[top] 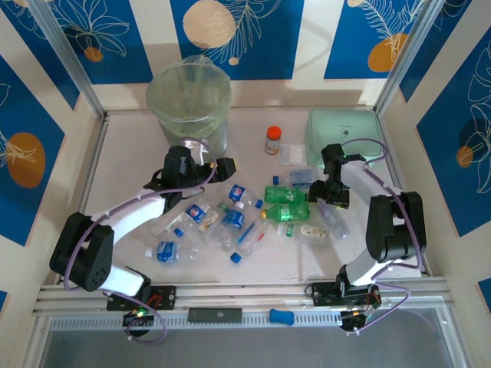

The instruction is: Put the plastic bottles in the bin

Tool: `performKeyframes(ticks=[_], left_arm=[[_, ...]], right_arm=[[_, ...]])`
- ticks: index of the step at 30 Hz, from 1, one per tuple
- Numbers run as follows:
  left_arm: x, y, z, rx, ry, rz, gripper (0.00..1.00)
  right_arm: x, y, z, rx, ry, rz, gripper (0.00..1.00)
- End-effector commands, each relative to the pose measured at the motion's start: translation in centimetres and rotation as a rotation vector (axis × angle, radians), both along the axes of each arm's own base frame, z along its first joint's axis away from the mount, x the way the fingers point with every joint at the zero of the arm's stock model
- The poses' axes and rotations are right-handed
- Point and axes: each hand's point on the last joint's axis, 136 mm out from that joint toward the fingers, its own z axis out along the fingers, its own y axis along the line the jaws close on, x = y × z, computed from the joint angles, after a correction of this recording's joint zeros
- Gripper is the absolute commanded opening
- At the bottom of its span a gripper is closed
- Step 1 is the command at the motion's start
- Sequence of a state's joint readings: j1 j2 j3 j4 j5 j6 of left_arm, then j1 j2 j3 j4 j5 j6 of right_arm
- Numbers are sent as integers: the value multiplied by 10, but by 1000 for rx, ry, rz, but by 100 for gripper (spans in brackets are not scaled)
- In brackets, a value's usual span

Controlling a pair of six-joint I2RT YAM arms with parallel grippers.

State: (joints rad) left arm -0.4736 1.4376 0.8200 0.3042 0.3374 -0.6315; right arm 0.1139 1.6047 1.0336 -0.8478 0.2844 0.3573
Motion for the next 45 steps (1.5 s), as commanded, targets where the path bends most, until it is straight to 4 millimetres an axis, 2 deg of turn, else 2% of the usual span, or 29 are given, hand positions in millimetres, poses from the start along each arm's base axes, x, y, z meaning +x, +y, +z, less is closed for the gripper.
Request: performKeyframes(ticks=[1, 15, 22, 26, 30, 34, 37, 42, 45], left_arm=[[1, -9, 16, -32, -32, -29, 99], [2, -6, 20, -21, -34, -12, 99], [3, -7, 21, -30, -32, -13, 99], [1, -6, 21, -28, -32, -15, 99], [0, -6, 22, -25, -33, -18, 100], [-3, -7, 21, -30, -29, -29, 99], [-6, -12, 22, -46, -28, -55, 100], [-15, -22, 29, -70, -49, -100, 100], [-24, -28, 33, -84, -64, -130, 99]], right_arm=[[-3, -2, -12, -13, 39, -22, 77], [4, -6, -32, -59, 85, 7, 66], [4, -9, -27, -119, 77, 37, 55], [7, -9, -18, -121, 42, 38, 52], [15, -5, 9, -99, -63, 34, 50], [27, 4, 51, -35, -210, 21, 49], [37, 23, 86, 81, -336, 30, 49], [54, 75, 143, 393, -567, 84, 49], [60, 97, 166, 546, -647, 82, 48]])
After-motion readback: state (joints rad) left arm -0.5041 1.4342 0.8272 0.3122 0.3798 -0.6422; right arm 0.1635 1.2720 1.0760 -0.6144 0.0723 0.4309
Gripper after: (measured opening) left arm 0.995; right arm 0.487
